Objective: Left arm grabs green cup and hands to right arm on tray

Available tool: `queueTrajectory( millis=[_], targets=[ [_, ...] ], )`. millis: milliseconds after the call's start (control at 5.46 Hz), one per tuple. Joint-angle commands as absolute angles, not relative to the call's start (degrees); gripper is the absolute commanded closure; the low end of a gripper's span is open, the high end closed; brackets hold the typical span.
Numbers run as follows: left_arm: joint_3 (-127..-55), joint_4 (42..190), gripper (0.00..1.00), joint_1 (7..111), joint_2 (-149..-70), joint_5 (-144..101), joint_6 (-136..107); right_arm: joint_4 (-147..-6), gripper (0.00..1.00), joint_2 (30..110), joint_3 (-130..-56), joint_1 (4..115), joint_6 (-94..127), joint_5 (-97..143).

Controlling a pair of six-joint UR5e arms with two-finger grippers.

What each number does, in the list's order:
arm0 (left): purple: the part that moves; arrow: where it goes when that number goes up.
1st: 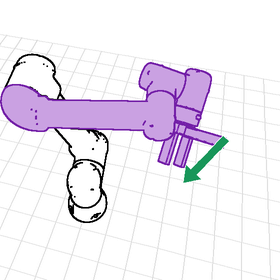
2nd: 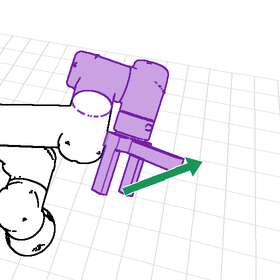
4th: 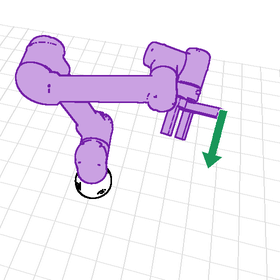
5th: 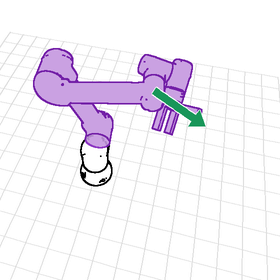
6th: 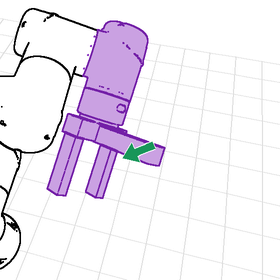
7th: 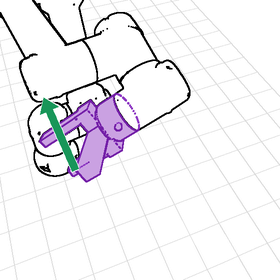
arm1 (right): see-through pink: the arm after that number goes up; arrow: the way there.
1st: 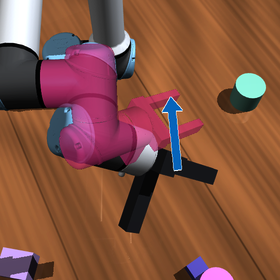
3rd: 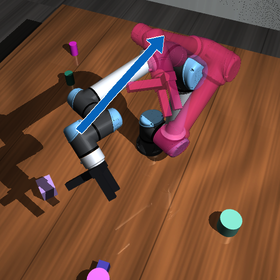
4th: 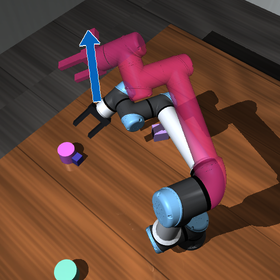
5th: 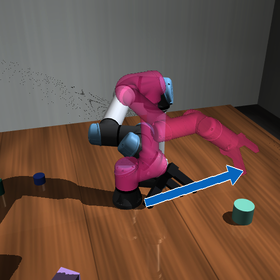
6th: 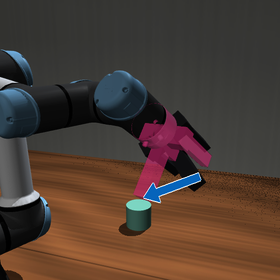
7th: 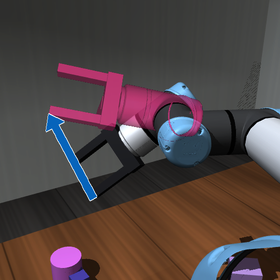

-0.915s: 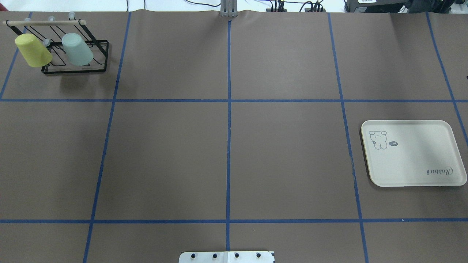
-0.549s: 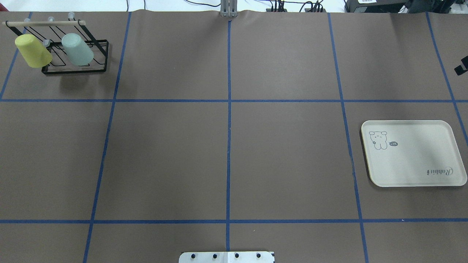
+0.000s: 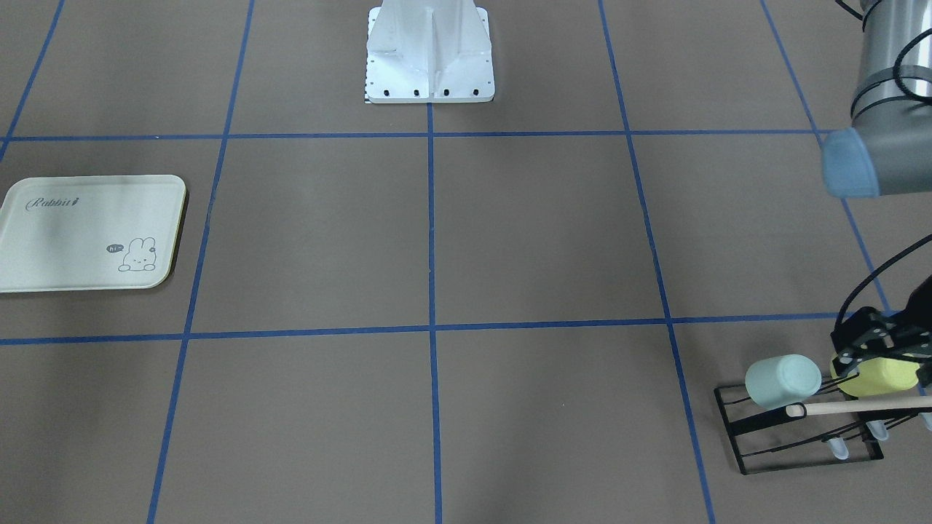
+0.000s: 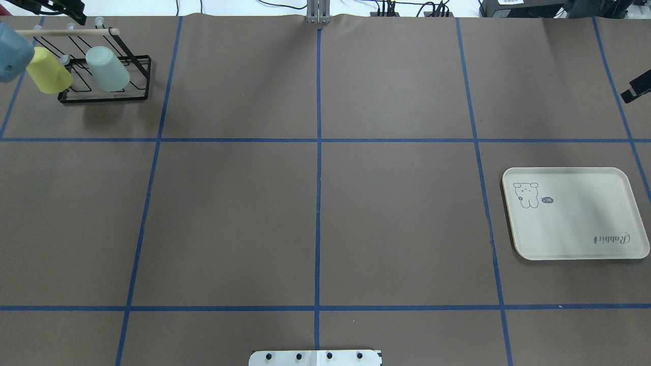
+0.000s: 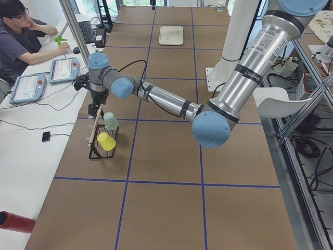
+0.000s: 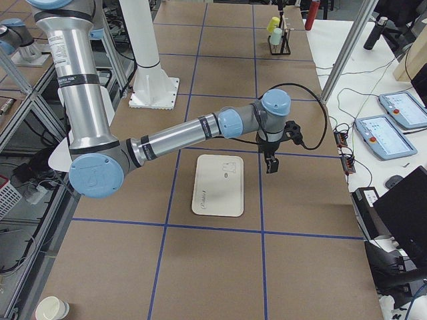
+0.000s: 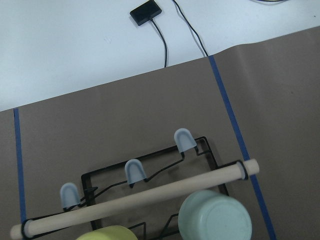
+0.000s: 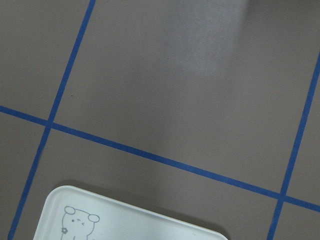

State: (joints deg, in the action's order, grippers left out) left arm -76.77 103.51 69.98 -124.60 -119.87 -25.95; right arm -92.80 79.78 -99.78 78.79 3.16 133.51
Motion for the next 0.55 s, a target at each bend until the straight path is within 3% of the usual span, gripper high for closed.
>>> queueTrajectory(
  millis=[0, 366],
  targets=[
    [-73.4, 103.4, 0.00, 64.0, -126.7, -111.3, -29.5, -92.0, 0.00, 80.0, -99.2, 78.8, 3.2, 133.5],
    [-74.0, 102.9, 0.00, 63.9, -124.8, -111.5, -29.4, -92.0, 0.00, 79.9, -99.1, 78.7, 3.2, 133.5]
  ],
)
